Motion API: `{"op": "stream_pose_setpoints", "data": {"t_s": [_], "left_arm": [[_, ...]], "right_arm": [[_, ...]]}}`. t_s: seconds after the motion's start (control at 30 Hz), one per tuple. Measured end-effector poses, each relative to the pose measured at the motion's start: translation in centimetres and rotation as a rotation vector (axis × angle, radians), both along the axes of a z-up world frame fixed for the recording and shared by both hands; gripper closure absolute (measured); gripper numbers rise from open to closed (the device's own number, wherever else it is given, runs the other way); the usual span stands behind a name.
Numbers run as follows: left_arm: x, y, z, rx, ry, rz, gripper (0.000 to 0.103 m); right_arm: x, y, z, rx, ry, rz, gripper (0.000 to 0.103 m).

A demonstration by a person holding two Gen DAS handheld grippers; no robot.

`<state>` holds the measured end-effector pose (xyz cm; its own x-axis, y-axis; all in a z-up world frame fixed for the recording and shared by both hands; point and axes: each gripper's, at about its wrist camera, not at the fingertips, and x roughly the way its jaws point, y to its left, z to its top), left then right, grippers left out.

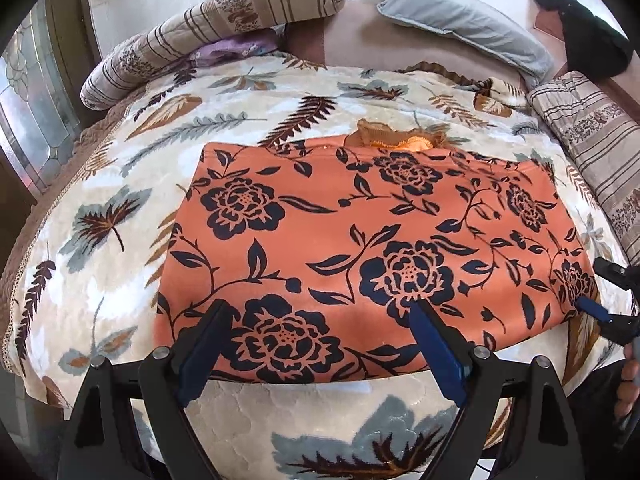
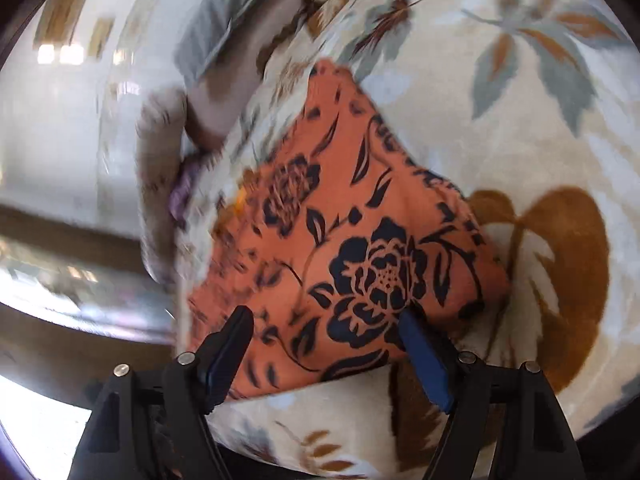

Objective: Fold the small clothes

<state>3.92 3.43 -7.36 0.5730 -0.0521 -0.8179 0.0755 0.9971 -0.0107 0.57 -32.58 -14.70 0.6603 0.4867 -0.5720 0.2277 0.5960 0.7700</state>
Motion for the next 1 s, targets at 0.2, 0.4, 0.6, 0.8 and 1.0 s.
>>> {"op": "stream_pose_setpoints", "data": {"t_s": [0.2,0.4,0.6,0.8,1.0], "left_arm": [[-0.2,-1.2,0.8,-0.012,-0.020,-0.031,0.013],[0.6,-2.6,-0.4,0.009,0.000,-0.051,0.013],[2.5,-4.2,-3.0,0.054,0.044,-0.059,0.013],[3.7,-4.4,-4.0,0.055,0.051,-0.037,0.013],[4.0,-4.2,-3.3,0.034,0.004,-0.016,0.013]], "right_arm": [[-2.5,1.5,1.5,0.014,-0.039,0.036,0.024],[-4.2,-0.1,-1.6,0.127,0.059,-0.041,0.024],[-2.4,-1.8,-2.9,0.199,0.086,-0.116,0.024],[-0.6,-2.7,-3.0,0.216,0.088,-0.187,0.023],[0.1,-3.2,-2.3,0.166,0.054,-0.212,0.023]]}}
